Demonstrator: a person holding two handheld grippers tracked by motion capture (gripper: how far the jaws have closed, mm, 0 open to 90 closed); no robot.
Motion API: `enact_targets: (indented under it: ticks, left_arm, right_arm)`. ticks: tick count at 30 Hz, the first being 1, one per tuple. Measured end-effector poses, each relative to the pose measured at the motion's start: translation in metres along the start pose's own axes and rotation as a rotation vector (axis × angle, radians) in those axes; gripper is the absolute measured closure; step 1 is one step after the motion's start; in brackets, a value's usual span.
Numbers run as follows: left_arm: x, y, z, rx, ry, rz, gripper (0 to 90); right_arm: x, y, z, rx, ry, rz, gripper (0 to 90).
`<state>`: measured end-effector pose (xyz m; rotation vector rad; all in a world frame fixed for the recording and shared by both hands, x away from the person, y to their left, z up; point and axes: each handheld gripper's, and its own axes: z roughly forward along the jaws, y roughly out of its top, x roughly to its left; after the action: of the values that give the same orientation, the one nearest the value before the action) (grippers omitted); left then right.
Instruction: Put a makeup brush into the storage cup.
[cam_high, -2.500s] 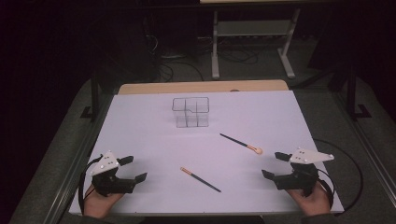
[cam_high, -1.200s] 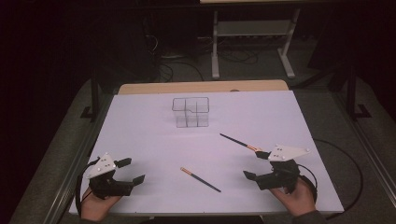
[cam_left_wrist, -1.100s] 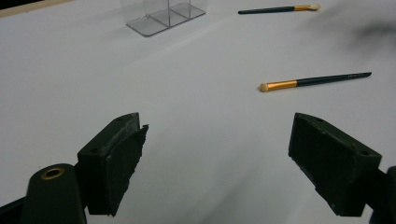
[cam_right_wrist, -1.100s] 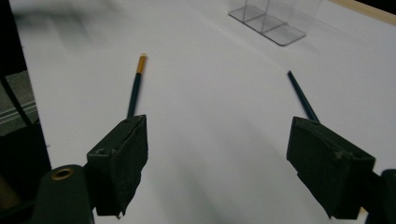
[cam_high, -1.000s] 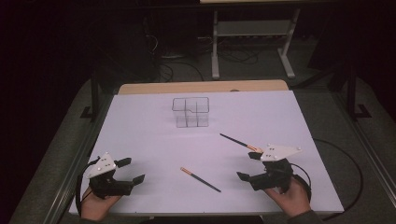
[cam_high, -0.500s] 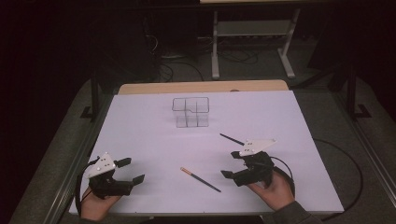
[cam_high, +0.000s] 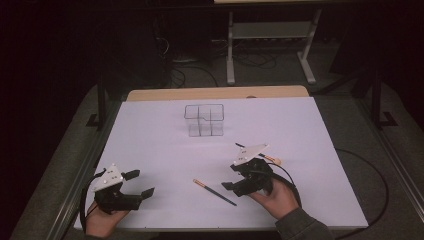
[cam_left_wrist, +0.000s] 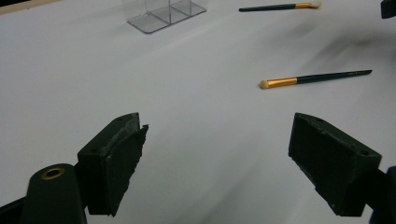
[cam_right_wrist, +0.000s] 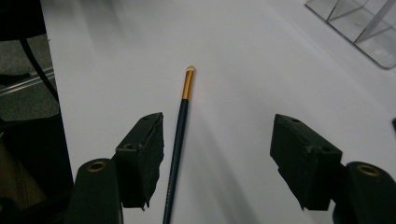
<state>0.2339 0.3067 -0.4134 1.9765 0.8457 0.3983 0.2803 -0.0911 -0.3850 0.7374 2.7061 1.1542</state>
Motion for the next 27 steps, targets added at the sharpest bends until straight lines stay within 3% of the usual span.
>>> enact_targets:
  ticks: [8,18,25,27]
  left_arm:
    - [-0.002,0.000,-0.002,-0.006,0.004,0.010,17.1]
    - [-0.002,0.001,-0.001,-0.003,0.001,0.011,17.2]
    - [-0.001,0.002,0.002,-0.009,-0.005,0.014,17.2]
    - [-0.002,0.002,0.002,-0.006,-0.007,0.013,17.2]
  right_arm:
    - [0.002,0.012,0.012,0.038,0.021,0.022,36.9]
    - [0.009,0.026,0.034,0.112,0.031,0.002,41.5]
    - [0.010,0.033,0.050,0.155,0.063,-0.031,48.0]
    - [0.012,0.035,0.054,0.174,0.072,-0.020,49.2]
